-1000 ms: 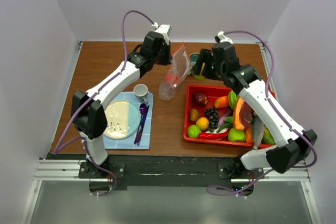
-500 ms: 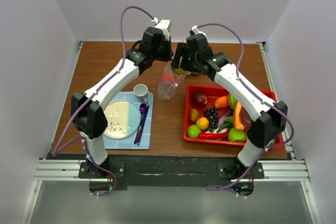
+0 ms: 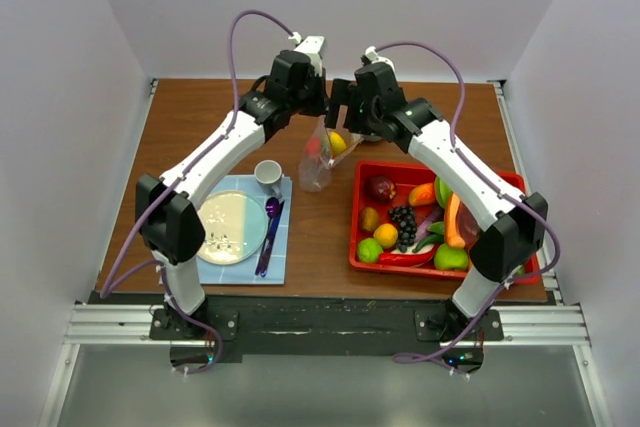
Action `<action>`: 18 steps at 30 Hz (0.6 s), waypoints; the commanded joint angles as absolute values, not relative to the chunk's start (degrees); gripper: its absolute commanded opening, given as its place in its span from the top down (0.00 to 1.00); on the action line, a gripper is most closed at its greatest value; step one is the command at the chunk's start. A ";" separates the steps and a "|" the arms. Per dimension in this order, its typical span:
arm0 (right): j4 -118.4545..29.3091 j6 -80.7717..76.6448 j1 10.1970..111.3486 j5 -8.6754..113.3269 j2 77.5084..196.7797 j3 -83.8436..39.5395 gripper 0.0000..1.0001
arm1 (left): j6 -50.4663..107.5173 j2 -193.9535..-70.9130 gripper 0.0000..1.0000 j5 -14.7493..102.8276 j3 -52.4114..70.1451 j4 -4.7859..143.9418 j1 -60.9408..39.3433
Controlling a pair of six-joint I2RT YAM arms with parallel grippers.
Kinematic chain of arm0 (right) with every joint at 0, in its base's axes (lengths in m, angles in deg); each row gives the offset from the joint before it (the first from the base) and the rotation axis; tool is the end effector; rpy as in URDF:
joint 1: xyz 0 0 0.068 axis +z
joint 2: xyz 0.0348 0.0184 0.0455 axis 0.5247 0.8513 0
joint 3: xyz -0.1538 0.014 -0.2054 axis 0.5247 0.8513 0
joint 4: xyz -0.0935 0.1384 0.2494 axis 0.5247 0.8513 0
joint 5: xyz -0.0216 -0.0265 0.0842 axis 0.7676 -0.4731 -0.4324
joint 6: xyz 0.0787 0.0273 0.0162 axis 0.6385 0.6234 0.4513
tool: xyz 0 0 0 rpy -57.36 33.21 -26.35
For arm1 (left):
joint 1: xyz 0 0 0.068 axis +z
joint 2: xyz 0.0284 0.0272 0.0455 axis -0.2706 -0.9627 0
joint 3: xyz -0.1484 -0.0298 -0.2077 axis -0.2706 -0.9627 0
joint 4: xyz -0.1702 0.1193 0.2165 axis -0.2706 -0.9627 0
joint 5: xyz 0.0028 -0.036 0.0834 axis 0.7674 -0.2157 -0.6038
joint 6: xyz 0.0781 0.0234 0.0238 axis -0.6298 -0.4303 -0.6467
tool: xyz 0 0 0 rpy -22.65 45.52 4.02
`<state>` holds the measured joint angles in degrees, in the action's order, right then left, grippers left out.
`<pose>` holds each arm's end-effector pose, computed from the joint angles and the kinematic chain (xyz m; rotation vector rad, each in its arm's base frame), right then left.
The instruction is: Place the food in the zip-top bag and seal the zipper
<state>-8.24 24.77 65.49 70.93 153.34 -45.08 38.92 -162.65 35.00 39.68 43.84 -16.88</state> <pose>0.3863 0.2419 0.3397 0.1054 2.2143 0.4549 0.4288 -0.2729 0.3328 0.1835 2.0715 -0.5798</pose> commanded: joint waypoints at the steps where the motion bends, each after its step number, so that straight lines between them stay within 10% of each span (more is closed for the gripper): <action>1: -6.59 23.29 65.40 73.76 149.06 -47.24 0.02 | 39.45 -163.20 1.00 35.51 42.25 45.32 -16.47; 18: -22.65 18.90 62.67 75.80 129.80 -8.68 0.08 | 40.59 -163.20 1.00 35.43 42.17 45.33 -14.97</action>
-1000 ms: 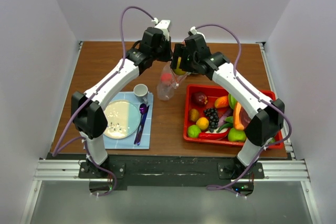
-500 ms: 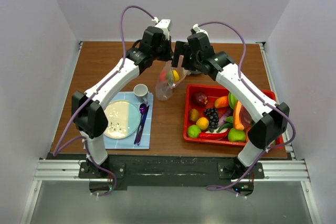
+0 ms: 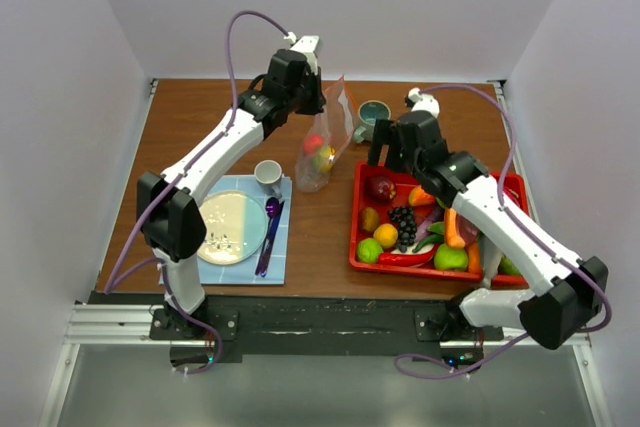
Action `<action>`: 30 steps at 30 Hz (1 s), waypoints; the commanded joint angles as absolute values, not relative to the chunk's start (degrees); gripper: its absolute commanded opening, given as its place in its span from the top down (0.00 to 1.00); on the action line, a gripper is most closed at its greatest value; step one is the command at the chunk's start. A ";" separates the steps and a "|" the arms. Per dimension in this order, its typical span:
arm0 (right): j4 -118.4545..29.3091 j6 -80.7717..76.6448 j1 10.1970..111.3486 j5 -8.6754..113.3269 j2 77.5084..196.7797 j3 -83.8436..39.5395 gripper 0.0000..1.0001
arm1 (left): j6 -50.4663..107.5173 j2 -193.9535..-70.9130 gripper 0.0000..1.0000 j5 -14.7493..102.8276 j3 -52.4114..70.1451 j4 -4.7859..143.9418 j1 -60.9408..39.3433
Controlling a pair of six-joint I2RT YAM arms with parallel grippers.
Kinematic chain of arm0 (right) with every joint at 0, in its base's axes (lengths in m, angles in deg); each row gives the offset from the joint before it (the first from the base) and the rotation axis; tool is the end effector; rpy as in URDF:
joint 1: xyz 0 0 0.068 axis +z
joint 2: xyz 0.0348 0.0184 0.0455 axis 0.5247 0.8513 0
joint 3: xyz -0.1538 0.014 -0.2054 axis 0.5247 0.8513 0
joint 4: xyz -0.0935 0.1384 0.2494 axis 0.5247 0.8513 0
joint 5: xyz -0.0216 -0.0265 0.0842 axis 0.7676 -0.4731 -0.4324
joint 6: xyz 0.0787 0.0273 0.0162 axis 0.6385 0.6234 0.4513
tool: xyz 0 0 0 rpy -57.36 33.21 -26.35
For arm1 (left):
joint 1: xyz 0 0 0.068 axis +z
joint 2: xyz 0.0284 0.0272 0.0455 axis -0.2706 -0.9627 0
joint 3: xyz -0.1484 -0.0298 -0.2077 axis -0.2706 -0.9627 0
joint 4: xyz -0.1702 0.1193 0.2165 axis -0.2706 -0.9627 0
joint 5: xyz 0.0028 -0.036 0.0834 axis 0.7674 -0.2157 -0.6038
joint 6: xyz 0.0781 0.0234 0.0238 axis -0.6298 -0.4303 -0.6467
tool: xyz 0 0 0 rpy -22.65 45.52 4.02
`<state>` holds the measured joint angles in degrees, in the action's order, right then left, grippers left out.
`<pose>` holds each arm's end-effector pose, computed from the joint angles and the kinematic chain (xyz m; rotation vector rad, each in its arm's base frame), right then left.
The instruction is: Place the food in the zip-top bag and seal the zipper
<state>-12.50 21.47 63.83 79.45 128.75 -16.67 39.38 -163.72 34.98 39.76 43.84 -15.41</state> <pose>0.3116 0.1667 0.3140 0.1568 2.1512 0.2627 0.4392 -0.2639 0.3243 0.1496 2.0895 -0.5622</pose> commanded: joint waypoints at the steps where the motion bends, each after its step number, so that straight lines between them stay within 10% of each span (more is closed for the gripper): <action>1: -26.32 18.20 62.32 74.22 130.15 -7.00 0.07 | 40.50 -163.11 1.00 35.51 42.34 45.24 -14.97; 30: -36.20 14.59 61.35 77.46 145.62 0.04 0.06 | 40.32 -163.73 1.00 36.74 42.69 44.71 -15.06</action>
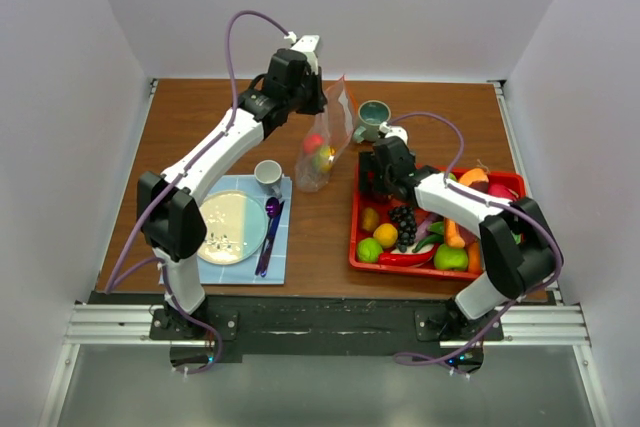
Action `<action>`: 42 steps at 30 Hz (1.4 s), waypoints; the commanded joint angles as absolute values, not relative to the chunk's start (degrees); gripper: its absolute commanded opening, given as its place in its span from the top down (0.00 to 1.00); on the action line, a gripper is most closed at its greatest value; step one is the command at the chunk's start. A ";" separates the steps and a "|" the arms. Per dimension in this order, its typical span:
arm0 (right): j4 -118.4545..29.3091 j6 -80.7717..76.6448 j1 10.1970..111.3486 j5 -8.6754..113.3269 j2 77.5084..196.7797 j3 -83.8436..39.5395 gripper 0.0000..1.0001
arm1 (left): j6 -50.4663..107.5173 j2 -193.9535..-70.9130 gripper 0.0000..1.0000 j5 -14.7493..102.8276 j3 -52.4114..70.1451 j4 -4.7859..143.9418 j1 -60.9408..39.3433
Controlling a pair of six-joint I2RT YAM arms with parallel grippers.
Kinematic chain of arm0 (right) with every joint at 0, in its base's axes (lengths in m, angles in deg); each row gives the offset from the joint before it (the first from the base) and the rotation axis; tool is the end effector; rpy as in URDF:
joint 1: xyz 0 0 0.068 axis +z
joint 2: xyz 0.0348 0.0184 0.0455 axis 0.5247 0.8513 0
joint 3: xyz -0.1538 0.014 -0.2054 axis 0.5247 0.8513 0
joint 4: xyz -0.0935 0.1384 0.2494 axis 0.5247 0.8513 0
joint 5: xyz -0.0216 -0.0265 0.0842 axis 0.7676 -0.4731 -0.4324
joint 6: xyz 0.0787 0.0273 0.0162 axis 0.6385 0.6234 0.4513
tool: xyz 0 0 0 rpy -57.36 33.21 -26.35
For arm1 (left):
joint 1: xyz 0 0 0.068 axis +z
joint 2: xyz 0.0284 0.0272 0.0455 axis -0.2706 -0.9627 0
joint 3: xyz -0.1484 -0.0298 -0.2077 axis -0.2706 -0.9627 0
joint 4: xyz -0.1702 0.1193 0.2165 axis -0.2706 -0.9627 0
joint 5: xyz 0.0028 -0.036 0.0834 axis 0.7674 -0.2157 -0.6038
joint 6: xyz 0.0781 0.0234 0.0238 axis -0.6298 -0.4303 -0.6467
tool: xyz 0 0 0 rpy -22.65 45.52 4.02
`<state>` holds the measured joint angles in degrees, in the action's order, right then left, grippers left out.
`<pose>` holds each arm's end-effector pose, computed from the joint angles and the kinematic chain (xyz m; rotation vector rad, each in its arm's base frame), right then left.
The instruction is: Place the food in the zip-top bag and seal the zipper
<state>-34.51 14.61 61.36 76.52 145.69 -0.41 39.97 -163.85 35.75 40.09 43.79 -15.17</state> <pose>0.3457 0.1728 0.1375 0.0089 2.3407 0.1147 0.4403 -0.2632 0.3254 0.1431 2.0904 -0.5801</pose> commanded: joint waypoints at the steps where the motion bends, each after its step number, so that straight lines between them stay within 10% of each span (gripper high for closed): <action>1: -35.68 14.59 61.35 77.72 145.62 0.04 0.06 | 40.32 -163.81 1.00 36.83 42.69 44.80 -15.06; 16: -31.63 13.97 61.18 73.15 145.46 -0.75 0.02 | 40.32 -164.08 1.00 37.45 42.52 44.80 -14.97; 28: -19.88 16.16 61.00 76.75 135.17 -9.25 0.64 | 40.41 -164.52 1.00 38.06 43.13 45.15 -14.97; 42: -14.85 20.13 64.24 68.84 138.05 -32.10 0.66 | 40.94 -165.31 1.00 39.64 43.92 45.94 -15.32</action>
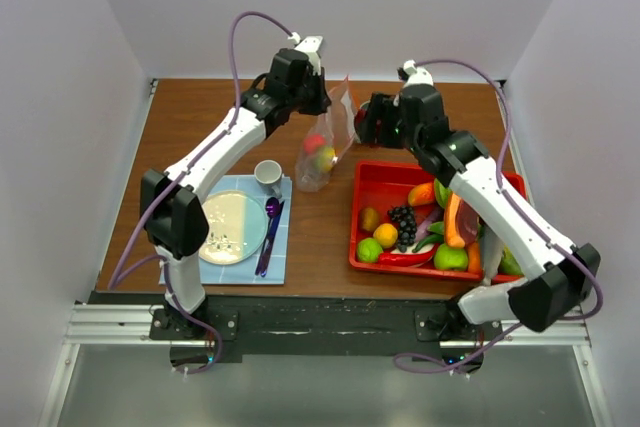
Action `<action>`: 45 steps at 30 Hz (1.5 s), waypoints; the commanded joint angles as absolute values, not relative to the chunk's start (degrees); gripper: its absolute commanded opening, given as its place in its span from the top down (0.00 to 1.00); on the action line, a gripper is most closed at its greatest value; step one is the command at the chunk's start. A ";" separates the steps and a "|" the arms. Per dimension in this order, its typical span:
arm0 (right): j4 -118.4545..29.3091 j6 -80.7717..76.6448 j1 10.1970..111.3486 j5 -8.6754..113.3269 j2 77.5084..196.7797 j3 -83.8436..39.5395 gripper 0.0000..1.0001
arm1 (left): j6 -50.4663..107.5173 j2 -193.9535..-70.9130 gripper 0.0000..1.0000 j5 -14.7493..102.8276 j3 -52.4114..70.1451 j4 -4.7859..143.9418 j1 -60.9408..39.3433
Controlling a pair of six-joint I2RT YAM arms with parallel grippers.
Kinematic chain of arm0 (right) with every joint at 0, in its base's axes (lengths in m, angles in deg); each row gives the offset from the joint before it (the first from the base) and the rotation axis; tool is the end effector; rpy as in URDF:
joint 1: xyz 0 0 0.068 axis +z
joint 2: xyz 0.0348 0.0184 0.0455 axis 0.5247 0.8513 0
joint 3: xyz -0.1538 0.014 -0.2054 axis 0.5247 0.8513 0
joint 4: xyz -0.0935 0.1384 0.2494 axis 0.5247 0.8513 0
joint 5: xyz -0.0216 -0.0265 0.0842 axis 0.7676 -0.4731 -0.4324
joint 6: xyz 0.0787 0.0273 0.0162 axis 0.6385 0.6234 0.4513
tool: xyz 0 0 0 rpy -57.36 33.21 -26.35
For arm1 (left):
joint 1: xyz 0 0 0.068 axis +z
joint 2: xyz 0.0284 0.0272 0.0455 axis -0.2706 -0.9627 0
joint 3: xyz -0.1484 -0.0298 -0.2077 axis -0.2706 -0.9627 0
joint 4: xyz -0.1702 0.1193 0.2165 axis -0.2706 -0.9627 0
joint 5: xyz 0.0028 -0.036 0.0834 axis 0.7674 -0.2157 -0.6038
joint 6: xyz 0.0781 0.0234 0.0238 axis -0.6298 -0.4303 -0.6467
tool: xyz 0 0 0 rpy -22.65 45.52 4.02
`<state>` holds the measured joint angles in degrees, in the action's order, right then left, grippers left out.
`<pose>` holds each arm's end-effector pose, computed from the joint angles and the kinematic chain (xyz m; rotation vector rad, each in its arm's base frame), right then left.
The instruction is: Place the food in the zip-top bag and seal the zipper
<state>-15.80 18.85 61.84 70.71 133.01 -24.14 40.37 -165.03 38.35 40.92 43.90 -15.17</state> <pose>0.3341 0.1783 0.3474 0.0714 2.0887 0.4272 0.4426 -0.2686 0.3216 0.1657 2.1019 -0.6274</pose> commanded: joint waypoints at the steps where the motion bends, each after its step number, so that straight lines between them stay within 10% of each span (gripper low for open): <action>1: -14.50 20.04 64.60 69.54 139.20 -35.26 0.66 | 41.03 -165.40 1.00 39.65 43.92 45.94 -15.41; 9: -12.39 21.18 65.04 74.28 151.49 -43.98 0.57 | 40.94 -165.49 1.00 39.73 45.33 45.33 -15.50; 21: -8.60 20.75 64.96 78.34 156.09 -50.41 0.02 | 40.68 -165.22 1.00 39.20 44.89 44.80 -15.59; 29: -5.27 19.42 64.96 77.71 149.43 -49.53 0.03 | 40.59 -165.57 1.00 38.68 45.07 45.06 -15.33; 45: -8.06 18.20 65.31 67.46 124.44 -5.68 0.23 | 40.50 -165.92 1.00 38.85 45.07 44.89 -15.41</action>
